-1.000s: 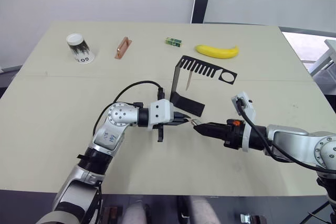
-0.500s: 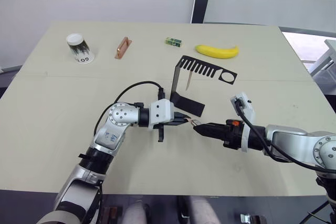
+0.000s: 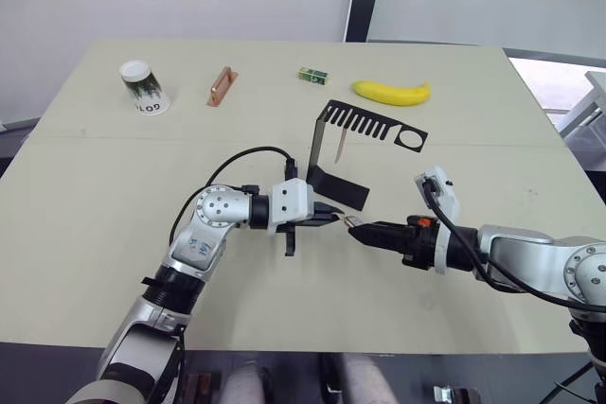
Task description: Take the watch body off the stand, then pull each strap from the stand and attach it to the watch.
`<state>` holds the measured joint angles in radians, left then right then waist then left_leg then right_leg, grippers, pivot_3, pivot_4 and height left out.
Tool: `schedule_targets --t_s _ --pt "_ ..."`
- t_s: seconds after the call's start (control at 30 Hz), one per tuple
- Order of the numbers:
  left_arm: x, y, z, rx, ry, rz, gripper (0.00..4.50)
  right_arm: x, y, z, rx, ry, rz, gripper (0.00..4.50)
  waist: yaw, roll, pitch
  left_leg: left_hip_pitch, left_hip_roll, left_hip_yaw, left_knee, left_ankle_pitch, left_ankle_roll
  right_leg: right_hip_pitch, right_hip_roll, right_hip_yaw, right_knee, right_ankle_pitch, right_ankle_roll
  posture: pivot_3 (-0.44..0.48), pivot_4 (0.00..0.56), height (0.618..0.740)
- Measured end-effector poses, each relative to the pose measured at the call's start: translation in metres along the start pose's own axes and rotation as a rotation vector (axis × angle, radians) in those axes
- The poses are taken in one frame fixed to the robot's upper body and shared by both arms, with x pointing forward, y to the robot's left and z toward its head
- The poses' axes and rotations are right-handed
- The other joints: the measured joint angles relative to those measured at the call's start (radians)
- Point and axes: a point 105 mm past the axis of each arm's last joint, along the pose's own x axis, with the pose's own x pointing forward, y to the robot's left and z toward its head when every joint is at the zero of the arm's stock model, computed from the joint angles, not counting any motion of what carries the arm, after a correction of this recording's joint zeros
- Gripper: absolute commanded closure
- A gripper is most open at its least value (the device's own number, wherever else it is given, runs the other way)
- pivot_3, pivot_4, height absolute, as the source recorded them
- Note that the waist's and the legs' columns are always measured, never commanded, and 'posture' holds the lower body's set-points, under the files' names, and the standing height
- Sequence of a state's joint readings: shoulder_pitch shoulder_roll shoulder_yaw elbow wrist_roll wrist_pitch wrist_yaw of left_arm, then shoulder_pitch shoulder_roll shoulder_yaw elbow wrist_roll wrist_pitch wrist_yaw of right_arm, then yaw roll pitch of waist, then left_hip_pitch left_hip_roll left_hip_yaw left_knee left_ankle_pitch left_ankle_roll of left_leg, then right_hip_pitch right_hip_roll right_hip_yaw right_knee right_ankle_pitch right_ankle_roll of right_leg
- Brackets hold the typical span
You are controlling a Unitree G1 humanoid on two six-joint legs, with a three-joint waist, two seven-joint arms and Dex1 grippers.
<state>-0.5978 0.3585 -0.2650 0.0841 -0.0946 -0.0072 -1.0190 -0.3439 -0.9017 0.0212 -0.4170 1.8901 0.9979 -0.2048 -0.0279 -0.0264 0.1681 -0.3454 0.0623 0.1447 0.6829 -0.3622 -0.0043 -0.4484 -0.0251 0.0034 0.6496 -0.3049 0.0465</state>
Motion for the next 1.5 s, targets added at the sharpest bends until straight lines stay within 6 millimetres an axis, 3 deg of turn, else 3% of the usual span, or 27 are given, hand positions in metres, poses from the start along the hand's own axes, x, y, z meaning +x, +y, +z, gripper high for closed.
schedule_targets --t_s 1.5 --pt "0.0057 0.0018 -0.0039 -0.020 0.025 0.031 4.43 0.0042 -0.0032 0.0029 -0.051 -0.009 -0.049 2.98 0.000 0.000 0.000 0.000 0.000 0.000 0.000 0.000 0.000 0.000 0.000 0.000 -0.001 0.000 0.000 0.000 0.150 0.740"
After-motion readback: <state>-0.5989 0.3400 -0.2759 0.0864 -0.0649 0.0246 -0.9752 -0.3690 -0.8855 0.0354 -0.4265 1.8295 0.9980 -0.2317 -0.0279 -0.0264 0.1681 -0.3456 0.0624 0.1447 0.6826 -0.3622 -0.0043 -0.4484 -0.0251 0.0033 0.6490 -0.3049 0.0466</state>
